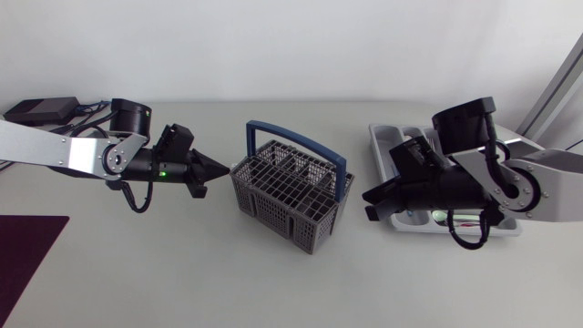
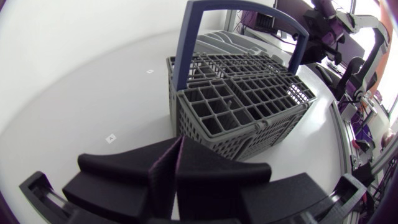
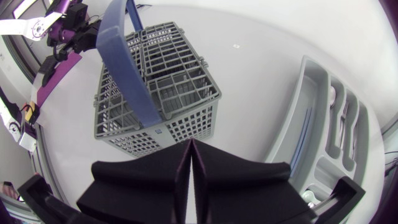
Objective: Unload the cutlery basket into the drawer organizer.
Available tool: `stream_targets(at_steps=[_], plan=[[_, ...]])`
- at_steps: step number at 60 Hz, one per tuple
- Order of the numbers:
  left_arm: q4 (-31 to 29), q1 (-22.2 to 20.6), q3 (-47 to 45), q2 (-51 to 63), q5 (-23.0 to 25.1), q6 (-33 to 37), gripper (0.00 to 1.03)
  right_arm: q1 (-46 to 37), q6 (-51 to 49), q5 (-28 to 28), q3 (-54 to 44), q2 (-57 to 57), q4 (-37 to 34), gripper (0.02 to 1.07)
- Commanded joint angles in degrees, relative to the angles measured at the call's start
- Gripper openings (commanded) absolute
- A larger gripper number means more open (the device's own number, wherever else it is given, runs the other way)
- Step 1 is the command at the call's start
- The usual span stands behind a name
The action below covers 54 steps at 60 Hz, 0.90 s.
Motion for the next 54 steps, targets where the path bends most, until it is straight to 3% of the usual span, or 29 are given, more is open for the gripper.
stream_targets(at_steps=[1, 18, 54], plan=[[0.7, -1.0, 2.1, 1.9, 0.7, 0.1, 0.25, 0.0, 0.8, 0.1, -0.5, 3.0, 1.6, 0.07], [0.6, -1.8, 0.6, 1.5, 0.8, 0.5, 0.25, 0.7, 1.9, 0.2, 4.7, 10.7, 4.6, 0.07], [-1.1, 1.1, -7.1, -5.5, 2.0, 4.3, 0.25, 2.1, 3.2, 0.5, 19.6, 23.3, 5.2, 0.07]])
